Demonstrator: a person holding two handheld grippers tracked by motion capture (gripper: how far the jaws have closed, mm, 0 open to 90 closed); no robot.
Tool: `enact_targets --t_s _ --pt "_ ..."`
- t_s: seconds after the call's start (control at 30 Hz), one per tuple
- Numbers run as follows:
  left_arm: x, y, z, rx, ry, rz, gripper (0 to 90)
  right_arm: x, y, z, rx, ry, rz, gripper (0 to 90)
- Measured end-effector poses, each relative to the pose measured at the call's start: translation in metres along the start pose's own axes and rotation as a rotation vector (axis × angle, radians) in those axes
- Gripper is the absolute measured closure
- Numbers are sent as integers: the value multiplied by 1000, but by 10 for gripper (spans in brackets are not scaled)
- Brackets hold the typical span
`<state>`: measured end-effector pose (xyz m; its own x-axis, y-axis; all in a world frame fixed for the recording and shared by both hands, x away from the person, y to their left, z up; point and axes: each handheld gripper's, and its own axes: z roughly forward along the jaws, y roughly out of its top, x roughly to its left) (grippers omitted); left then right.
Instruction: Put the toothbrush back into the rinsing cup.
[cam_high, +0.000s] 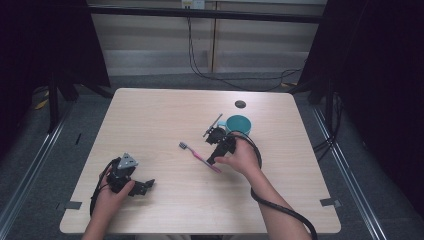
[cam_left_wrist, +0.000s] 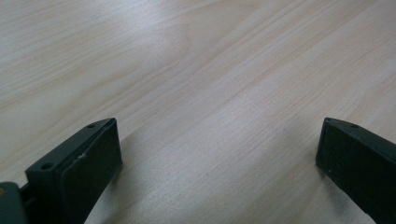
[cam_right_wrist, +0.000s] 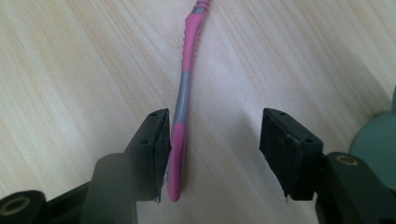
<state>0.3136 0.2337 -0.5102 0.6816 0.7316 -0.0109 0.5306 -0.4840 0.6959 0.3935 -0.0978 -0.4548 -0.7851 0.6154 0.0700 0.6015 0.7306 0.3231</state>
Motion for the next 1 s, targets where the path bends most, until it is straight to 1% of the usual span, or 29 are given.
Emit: enact_targets --t_s 0.03,0.07,0.1,0.23,0.33,0.37,0.43,0.5,0.6,0.63,0.77,0.87,0.93,1.0 --pt "0 0 0 0 1 0 0 0 0 0 0 0 0 441" --pt "0 0 0 -1 0 0 0 -1 1 1 -6 -3 -15 446" --pt "0 0 0 -1 0 0 0 0 3 2 8 -5 -4 454" --pt "0 0 0 -1 5 0 0 -1 7 4 4 -4 -18 463" --pt "0 0 0 0 5 0 0 0 9 5 8 -3 -5 463" --pt "0 0 0 -1 1 -1 0 -1 11 5 10 -3 -13 464" --pt "0 0 0 0 0 0 0 0 12 5 10 -1 -8 468" --pt "0 0 0 -1 0 0 0 1 14 6 17 -2 -11 470" --pt "0 0 0 0 0 0 0 1 16 7 12 -2 -13 472" --pt "0 0 0 0 0 0 0 2 17 8 22 1 -10 484" --pt "0 0 0 0 0 0 0 2 19 9 27 -4 -17 486" --pt "0 0 0 0 0 0 0 3 21 11 19 5 -11 494" --pt "0 0 0 0 0 0 0 3 23 11 36 3 -17 498" --pt "0 0 0 0 0 0 0 3 25 13 38 2 -19 505"
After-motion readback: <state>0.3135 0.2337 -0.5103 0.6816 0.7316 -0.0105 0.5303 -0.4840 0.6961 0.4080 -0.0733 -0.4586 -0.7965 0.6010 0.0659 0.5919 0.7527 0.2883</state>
